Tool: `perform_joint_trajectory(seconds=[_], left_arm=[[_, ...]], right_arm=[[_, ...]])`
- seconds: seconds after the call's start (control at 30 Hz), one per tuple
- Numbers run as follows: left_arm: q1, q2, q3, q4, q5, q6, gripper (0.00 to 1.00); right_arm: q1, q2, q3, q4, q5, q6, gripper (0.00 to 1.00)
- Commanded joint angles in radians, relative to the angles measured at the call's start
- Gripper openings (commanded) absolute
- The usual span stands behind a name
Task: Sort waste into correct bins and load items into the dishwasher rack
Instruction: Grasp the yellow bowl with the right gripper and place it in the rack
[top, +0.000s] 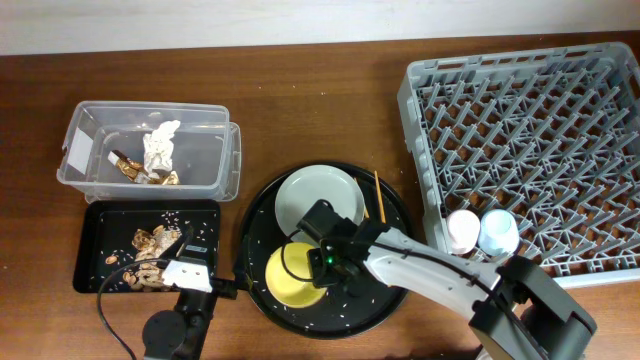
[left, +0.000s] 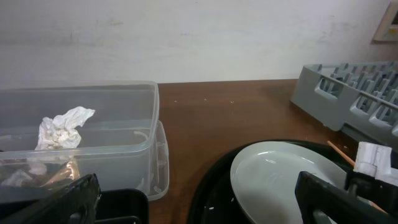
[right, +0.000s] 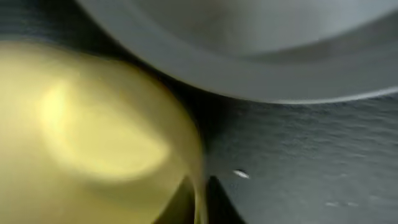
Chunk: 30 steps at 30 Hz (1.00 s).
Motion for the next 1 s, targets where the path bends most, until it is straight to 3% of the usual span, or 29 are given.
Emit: perform_joint_trajectory(seconds=[0.0,0.07,0.17,0.33,0.43,0.47,0.57,0.6,0.7,0.97], left_arm=[[0.005,-0.005,-0.010,0.006,0.007,0.016,1.00],[0.005,-0.005,-0.010,0.006,0.007,0.016,1.00],[0.005,-0.005,-0.010,0.006,0.007,0.016,1.00],[0.005,-0.005,-0.010,0.006,0.007,0.016,0.99],[0.005,-0.005,-0.010,0.006,0.007,0.016,0.99],[0.005,-0.005,-0.010,0.006,0.007,0.016,0.99],[0.005,-0.005,-0.010,0.006,0.007,0.016,1.00],[0.005,-0.005,-0.010,0.006,0.007,0.016,1.00],[0.005,-0.005,-0.010,0.006,0.007,0.016,1.00],[0.005,-0.005,-0.010,0.006,0.007,0.016,1.00]], right_arm=[[-0.056,-0.050,0.019,-0.055,0.068,-0.013,0.04],[-0.095,-0.109,0.047,-0.133,0.117,-0.016,0.04],[-0.132,-0.307,0.101,-0.267,0.251,-0.137,0.04],[-0.134,-0.624,0.121,-0.452,1.176,-0.105,0.04],[-0.233,-0.657,0.121,-0.359,1.379,-0.102,0.04],[-0.282,-0.641,0.121,-0.314,1.389,-0.109,0.04],[-0.463,-0.520,0.121,-0.135,1.388,-0.305,0.04],[-0.533,-0.429,0.121,-0.021,1.397,-0.495,0.04],[-0.627,-0.241,0.121,0.154,1.477,-0.778,0.04],[-0.647,0.086,0.121,0.386,1.633,-1.043,0.04]])
